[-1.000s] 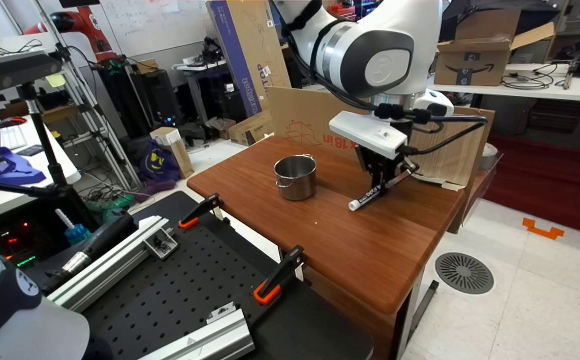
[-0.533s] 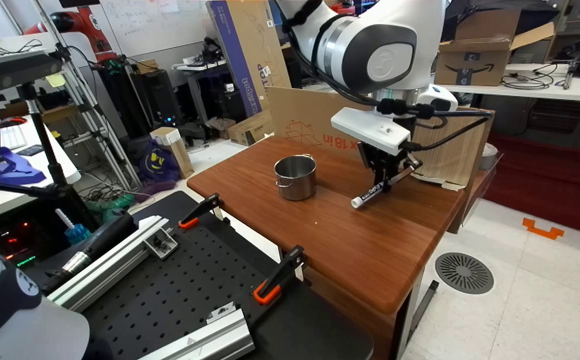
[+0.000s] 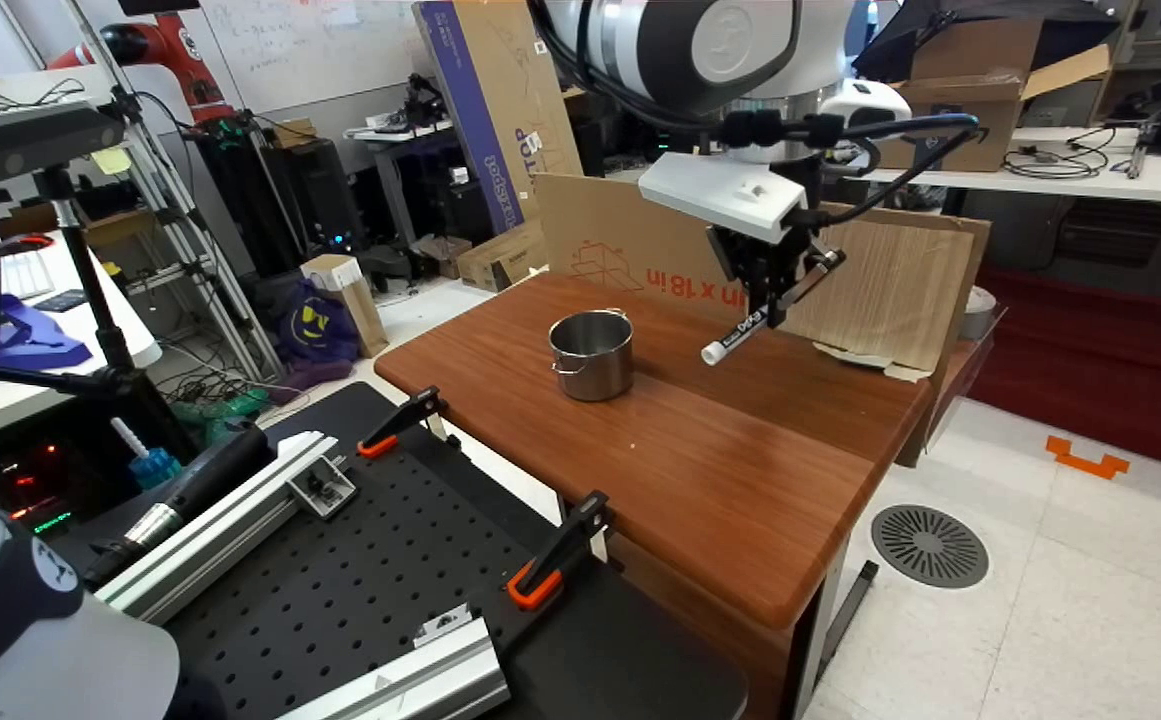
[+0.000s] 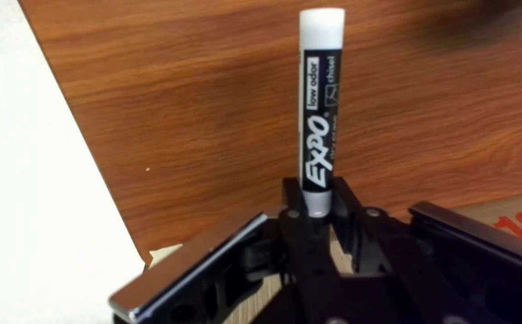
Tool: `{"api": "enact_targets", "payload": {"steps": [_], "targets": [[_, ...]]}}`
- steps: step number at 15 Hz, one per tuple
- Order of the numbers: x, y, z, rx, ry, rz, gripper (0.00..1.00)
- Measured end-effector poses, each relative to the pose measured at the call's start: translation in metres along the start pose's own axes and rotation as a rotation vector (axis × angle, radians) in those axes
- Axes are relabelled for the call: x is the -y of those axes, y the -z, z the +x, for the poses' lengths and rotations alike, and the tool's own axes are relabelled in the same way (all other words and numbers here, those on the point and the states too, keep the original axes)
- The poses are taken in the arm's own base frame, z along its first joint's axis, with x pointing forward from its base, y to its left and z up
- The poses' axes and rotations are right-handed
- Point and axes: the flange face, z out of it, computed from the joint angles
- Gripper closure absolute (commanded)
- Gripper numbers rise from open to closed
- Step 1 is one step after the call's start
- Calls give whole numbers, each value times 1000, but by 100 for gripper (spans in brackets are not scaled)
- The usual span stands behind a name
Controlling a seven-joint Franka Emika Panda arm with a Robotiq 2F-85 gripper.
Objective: Put the marker in the pot
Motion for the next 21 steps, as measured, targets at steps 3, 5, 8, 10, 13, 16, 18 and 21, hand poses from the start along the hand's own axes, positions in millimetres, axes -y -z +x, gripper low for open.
{"api": "enact_targets", "payload": {"steps": [3, 5, 8, 10, 13, 16, 18, 21], "targets": [[15, 23, -16, -100, 17, -11, 95], [27, 36, -31, -169, 20, -13, 95], [50, 54, -57, -273, 9, 3, 95], [68, 63, -70, -328, 8, 20, 95], [105, 73, -80, -404, 19, 53, 95], [135, 77, -84, -446, 42, 81, 95], [140, 75, -88, -457, 48, 85, 95], [132, 63, -94, -459, 32, 81, 95]]}}
